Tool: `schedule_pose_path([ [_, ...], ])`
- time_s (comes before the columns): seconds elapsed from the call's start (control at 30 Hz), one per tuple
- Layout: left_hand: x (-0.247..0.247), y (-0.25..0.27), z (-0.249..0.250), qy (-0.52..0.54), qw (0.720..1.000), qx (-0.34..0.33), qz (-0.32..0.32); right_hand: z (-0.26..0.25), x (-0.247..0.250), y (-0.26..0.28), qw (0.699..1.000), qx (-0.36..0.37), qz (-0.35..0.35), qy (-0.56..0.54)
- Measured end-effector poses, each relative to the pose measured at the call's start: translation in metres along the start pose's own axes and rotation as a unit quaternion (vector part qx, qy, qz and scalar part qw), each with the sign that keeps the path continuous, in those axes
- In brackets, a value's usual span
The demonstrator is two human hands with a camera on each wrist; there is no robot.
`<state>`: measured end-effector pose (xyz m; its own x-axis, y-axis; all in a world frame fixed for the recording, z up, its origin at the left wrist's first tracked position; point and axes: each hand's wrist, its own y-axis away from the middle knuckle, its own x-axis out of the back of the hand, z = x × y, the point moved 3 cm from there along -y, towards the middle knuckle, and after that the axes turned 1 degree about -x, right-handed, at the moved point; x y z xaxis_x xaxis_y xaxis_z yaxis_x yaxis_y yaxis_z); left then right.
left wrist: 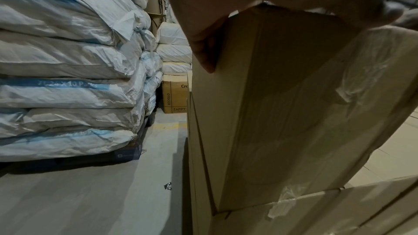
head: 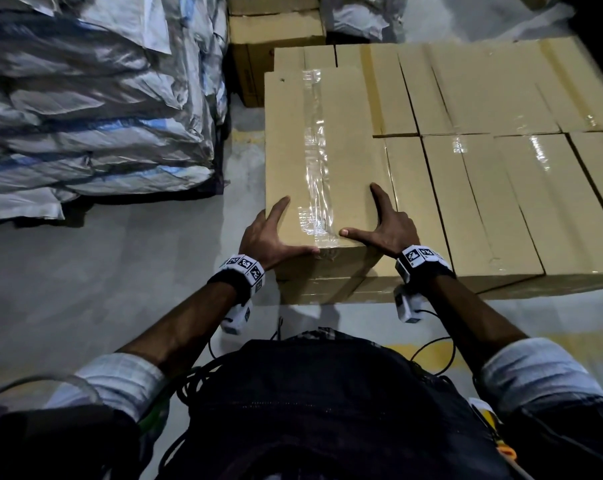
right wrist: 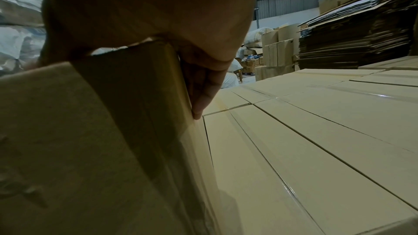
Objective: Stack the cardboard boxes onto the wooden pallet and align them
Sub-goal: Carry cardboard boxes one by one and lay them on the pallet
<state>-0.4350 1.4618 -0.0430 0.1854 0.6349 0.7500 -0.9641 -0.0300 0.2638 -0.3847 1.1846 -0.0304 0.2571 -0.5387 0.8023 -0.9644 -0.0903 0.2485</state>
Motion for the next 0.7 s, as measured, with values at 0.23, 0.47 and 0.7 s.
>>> schedule_pose_path([
  [0.23, -0.0019, -0.0001, -0.0016, -0.006, 1.000, -0.008, 0.006, -0.0002, 0.0002, 0.0020, 1.000, -0.003, -0.001, -0.002],
  [0.47, 0.0010, 0.0033, 0.0010, -0.004, 1.000, -0.009, 0.002, 0.0006, -0.0011, 0.0030, 1.000, -0.002, -0.006, 0.004],
  [0.7, 0.0008, 0.0032, 0.0012, 0.003, 1.000, 0.000, -0.005, 0.0003, 0.0026, 0.0042, 1.000, -0.001, -0.011, 0.006],
])
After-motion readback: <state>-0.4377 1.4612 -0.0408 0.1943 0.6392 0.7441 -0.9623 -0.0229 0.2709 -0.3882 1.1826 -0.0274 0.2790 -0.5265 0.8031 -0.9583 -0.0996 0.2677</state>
